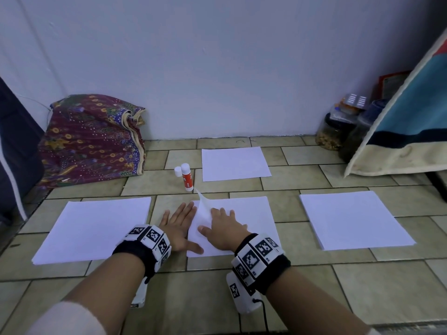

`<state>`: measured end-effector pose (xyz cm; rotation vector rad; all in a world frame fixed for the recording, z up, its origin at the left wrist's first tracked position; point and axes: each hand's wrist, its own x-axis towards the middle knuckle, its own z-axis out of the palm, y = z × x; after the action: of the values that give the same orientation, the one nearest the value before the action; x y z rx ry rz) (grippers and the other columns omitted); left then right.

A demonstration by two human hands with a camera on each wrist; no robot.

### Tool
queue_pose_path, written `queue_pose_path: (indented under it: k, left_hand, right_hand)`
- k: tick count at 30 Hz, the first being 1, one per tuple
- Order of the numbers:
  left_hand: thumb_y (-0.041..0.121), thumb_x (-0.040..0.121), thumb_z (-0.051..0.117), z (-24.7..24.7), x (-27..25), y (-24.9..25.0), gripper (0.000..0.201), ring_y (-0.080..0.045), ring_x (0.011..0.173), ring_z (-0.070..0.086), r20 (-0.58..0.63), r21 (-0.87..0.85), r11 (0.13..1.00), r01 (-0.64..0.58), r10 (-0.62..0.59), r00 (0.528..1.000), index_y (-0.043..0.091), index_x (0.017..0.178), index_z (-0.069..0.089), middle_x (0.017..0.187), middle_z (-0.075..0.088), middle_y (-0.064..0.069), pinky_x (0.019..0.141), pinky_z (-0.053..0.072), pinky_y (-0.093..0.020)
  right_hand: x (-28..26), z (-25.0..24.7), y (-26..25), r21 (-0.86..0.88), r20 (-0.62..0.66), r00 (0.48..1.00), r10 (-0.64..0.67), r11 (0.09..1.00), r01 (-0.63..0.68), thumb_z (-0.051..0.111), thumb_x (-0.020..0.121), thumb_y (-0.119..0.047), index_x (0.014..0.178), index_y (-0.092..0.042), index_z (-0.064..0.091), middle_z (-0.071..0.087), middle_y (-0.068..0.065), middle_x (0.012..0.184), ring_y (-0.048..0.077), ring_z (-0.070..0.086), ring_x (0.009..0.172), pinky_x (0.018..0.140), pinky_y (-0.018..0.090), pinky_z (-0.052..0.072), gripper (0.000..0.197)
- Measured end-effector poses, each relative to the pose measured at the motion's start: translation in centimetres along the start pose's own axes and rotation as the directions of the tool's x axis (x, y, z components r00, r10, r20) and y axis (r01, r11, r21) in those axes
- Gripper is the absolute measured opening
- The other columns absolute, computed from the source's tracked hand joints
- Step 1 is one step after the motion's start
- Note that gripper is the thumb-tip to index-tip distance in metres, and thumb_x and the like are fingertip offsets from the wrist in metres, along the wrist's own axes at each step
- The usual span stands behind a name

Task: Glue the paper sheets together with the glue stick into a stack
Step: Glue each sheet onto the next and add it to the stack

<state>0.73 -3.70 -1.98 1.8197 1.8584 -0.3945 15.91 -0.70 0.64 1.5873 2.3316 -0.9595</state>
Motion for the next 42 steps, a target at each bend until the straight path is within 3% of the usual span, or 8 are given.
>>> queue_pose_path:
  k: [14,19,23,30,34,38,42]
  left_hand:
    - [0.075,0.055,0.041,-0.04,0.03,-0.07,0.129,-0.015,0.143,-0.028,0.008,-0.002,1.000,-0.005,0.006,1.000,0.015,0.149,-0.024,0.156,-0.031,0.002,0.114,-0.016,-0.045]
    - [0.086,0.037,0.030,0.00,0.08,-0.09,0.143,-0.014,0.143,-0.027,0.004,-0.001,1.000,-0.008,0.008,1.000,0.014,0.149,-0.024,0.156,-0.029,0.002,0.114,-0.015,-0.045]
    - [0.077,0.055,0.040,0.11,0.07,-0.11,0.130,-0.015,0.144,-0.027,-0.009,-0.004,1.000,-0.010,0.010,1.000,0.015,0.149,-0.024,0.156,-0.029,0.002,0.114,-0.015,-0.046]
    - [0.077,0.055,0.042,-0.05,-0.07,-0.05,0.130,-0.015,0.143,-0.029,0.000,-0.017,1.000,-0.005,0.005,1.000,0.016,0.149,-0.024,0.156,-0.031,0.002,0.114,-0.016,-0.046]
    - [0.086,0.039,0.033,-0.13,-0.11,-0.01,0.143,-0.014,0.142,-0.029,0.000,-0.032,0.999,-0.005,0.005,1.000,0.015,0.149,-0.024,0.155,-0.031,0.001,0.113,-0.017,-0.046]
    - [0.086,0.038,0.035,-0.13,-0.22,0.01,0.145,-0.014,0.142,-0.031,-0.010,-0.057,0.998,-0.003,0.002,1.000,0.014,0.148,-0.026,0.154,-0.034,-0.002,0.113,-0.018,-0.044]
    - [0.103,0.005,0.013,-0.16,-0.36,0.25,0.175,-0.017,0.142,-0.030,-0.031,-0.048,0.999,0.017,-0.019,0.999,0.008,0.145,-0.029,0.148,-0.039,0.001,0.115,-0.016,-0.040]
  right_hand:
    - [-0.10,-0.15,-0.01,0.009,0.009,1.000,0.017,1.000,-0.017,0.039,0.098,-0.048,0.151,-0.015,0.012,0.008,0.004,0.160,0.030,0.001,0.147,0.113,0.064,0.012,0.069]
    - [-0.06,-0.14,0.12,0.021,0.003,1.000,0.016,1.000,-0.016,0.039,0.097,-0.049,0.151,-0.015,0.011,0.009,0.003,0.160,0.029,0.001,0.148,0.112,0.064,0.012,0.070]
    - [-0.08,-0.13,0.04,0.033,0.005,1.000,0.020,0.999,-0.020,0.040,0.097,-0.050,0.152,-0.015,0.009,0.008,0.003,0.160,0.030,0.000,0.148,0.112,0.064,0.011,0.072]
    - [-0.11,0.03,0.07,0.079,-0.001,1.000,0.024,0.997,-0.024,0.042,0.096,-0.052,0.153,-0.014,-0.001,0.005,0.001,0.161,0.029,-0.003,0.148,0.112,0.065,0.008,0.081]
    - [-0.02,0.01,0.28,0.136,-0.019,1.000,0.010,0.991,-0.007,0.046,0.094,-0.050,0.152,-0.018,0.000,0.009,-0.002,0.160,0.029,-0.001,0.148,0.111,0.065,0.010,0.081]
    - [-0.11,0.02,0.26,0.145,-0.046,0.999,-0.024,0.989,0.030,0.053,0.092,-0.043,0.144,-0.028,0.019,0.029,0.002,0.148,0.030,0.015,0.142,0.108,0.065,0.018,0.064]
    - [-0.05,-0.19,0.11,0.096,-0.012,1.000,-0.006,0.995,0.007,0.056,0.091,-0.040,0.141,-0.028,0.032,0.029,0.005,0.148,0.031,0.011,0.144,0.108,0.065,0.017,0.057]
